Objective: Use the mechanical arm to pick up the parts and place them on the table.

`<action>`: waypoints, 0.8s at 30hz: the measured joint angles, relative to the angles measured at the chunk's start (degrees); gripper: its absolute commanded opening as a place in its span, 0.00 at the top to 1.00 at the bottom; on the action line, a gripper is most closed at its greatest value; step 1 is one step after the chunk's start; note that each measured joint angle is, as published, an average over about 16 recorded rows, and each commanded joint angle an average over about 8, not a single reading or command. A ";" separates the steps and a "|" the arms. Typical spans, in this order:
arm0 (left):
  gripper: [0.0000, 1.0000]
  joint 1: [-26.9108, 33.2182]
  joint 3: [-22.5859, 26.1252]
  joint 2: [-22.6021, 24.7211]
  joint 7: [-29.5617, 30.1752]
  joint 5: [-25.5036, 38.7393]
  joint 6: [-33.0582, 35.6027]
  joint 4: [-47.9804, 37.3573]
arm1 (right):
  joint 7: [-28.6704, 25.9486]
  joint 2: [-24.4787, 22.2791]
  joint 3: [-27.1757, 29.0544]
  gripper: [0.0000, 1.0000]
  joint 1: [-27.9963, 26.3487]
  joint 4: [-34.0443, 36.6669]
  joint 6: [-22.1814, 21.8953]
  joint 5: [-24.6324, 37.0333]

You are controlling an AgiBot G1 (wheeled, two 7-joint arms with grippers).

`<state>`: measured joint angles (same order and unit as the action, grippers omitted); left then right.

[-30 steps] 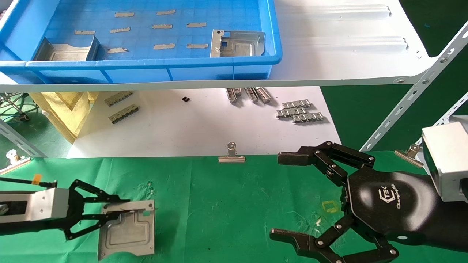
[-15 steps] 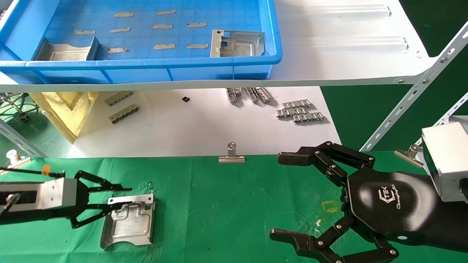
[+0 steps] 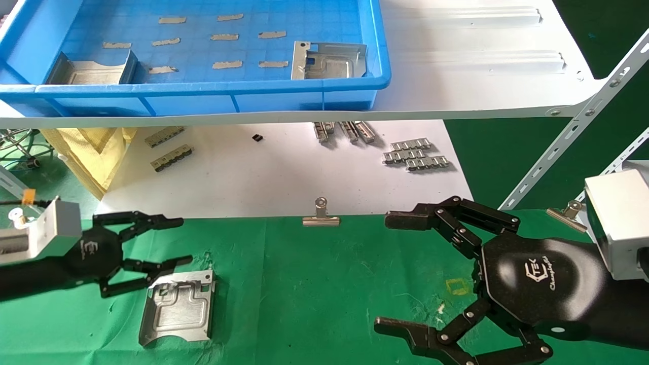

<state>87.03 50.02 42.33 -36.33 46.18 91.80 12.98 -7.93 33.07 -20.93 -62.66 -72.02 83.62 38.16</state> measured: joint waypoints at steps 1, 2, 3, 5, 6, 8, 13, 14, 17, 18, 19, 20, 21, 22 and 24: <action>0.00 -0.42 -0.12 -0.14 0.66 -0.61 0.00 0.25 | 0.00 0.00 0.00 0.00 0.00 0.00 0.00 0.00; 0.00 -0.78 -0.22 -0.25 1.22 -1.14 0.00 0.47 | 0.00 0.00 0.00 0.00 0.00 0.00 0.00 0.00; 0.00 -1.04 -0.30 -0.33 1.64 -1.50 0.00 0.62 | 0.00 0.00 0.00 0.00 0.00 0.00 0.00 0.00; 0.00 -1.48 -0.42 -0.45 2.24 -2.06 -0.01 0.88 | 0.00 0.00 0.00 0.00 0.00 0.00 0.00 0.00; 0.00 -1.62 -0.47 -0.49 2.42 -2.21 -0.02 0.98 | 0.00 0.00 0.00 0.00 0.01 0.01 0.00 0.00; 0.00 -1.90 -0.65 -0.56 2.81 -2.44 -0.04 1.32 | 0.00 0.00 0.00 0.00 0.01 0.01 -0.01 0.00; 0.00 -2.45 -1.65 -0.75 3.76 -2.30 -0.24 3.06 | 0.00 0.00 0.00 0.00 0.01 0.01 -0.01 0.00; 0.00 -2.61 -1.94 -0.80 4.12 -2.25 -0.30 3.58 | 0.00 0.00 0.00 0.00 0.01 0.01 -0.01 0.00; 0.00 -3.31 -3.05 -1.00 5.53 -2.20 -0.50 5.53 | 0.01 0.00 0.00 0.00 0.00 0.01 -0.01 0.00; 0.00 -3.61 -3.49 -1.09 6.11 -2.20 -0.58 6.32 | 0.01 0.00 0.00 0.00 0.00 0.01 -0.01 -0.01; 0.00 -4.00 -3.98 -1.20 6.79 -2.30 -0.67 7.19 | 0.01 0.00 0.00 0.00 0.00 0.01 -0.01 -0.01; 0.00 -4.36 -4.48 -1.30 7.46 -2.33 -0.76 8.09 | 0.01 0.00 0.00 0.00 0.00 0.01 -0.01 -0.01; 0.00 -4.75 -5.02 -1.41 8.18 -2.37 -0.86 9.04 | 0.01 0.00 0.00 0.00 0.00 0.01 -0.01 -0.01; 0.00 -5.14 -5.57 -1.53 8.93 -2.41 -0.96 10.03 | 0.01 0.00 0.00 0.00 0.00 0.02 -0.01 -0.01; 0.00 -5.95 -6.70 -1.76 10.44 -2.48 -1.16 12.03 | 0.01 0.00 0.00 0.00 0.00 0.02 0.00 -0.01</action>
<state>81.09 43.32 40.57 -25.89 43.70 90.64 25.00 -7.92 33.07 -20.93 -62.66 -72.01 83.61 38.15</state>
